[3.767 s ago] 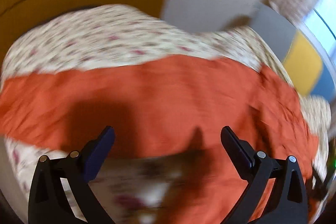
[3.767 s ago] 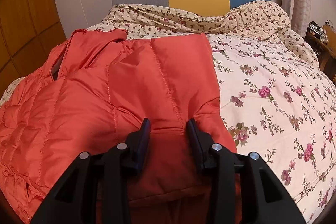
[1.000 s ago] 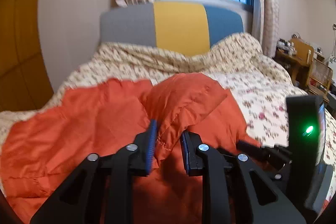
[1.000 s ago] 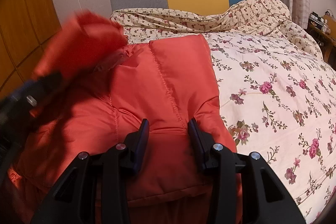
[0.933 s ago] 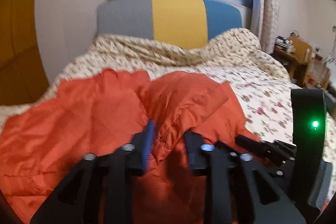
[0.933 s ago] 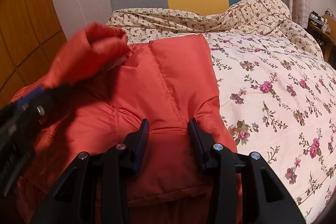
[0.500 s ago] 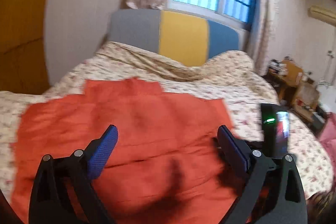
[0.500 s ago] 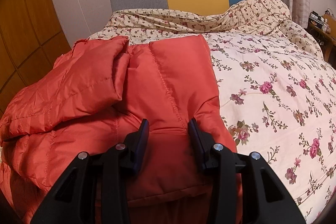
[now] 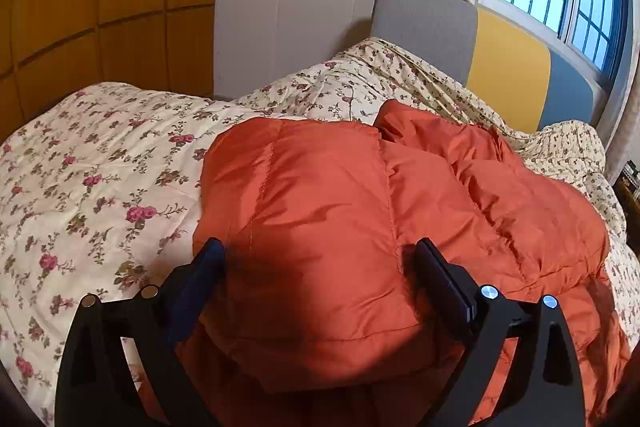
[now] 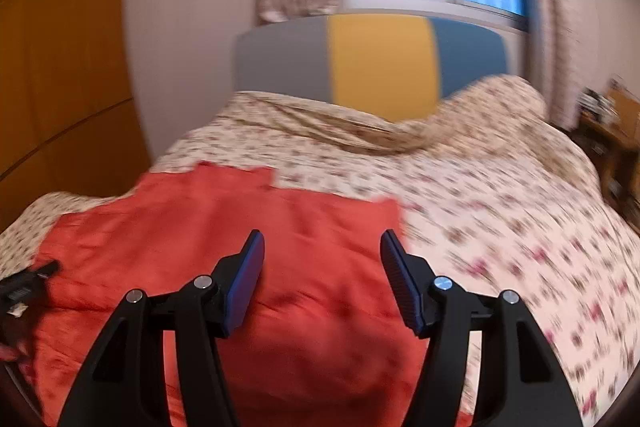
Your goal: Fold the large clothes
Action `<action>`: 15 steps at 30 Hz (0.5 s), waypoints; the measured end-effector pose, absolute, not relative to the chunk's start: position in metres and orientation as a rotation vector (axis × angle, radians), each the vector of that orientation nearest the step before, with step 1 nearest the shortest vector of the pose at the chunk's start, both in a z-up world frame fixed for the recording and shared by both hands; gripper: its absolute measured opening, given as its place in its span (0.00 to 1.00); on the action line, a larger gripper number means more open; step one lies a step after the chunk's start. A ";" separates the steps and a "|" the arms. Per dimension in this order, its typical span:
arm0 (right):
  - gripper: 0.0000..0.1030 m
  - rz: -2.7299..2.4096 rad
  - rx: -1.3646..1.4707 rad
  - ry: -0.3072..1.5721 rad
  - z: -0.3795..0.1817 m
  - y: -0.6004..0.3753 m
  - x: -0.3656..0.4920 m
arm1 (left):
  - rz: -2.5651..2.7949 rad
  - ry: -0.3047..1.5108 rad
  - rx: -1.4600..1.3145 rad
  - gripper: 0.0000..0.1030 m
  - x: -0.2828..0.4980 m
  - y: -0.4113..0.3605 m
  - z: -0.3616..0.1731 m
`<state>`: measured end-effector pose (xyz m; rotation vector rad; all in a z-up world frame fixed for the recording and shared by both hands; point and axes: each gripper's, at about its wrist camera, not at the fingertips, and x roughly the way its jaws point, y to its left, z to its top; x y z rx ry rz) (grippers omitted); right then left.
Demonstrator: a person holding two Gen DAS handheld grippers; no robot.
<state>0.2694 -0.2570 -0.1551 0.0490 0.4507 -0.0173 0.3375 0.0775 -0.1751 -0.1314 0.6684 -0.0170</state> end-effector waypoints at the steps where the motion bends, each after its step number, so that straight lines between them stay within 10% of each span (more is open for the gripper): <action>1: 0.53 0.000 0.024 0.470 -0.155 -0.248 0.278 | -0.015 0.672 -0.124 0.92 0.339 0.075 -0.175; 15: 0.43 0.020 0.061 0.691 -0.232 -0.234 0.347 | -0.032 0.794 -0.191 0.97 0.361 0.087 -0.201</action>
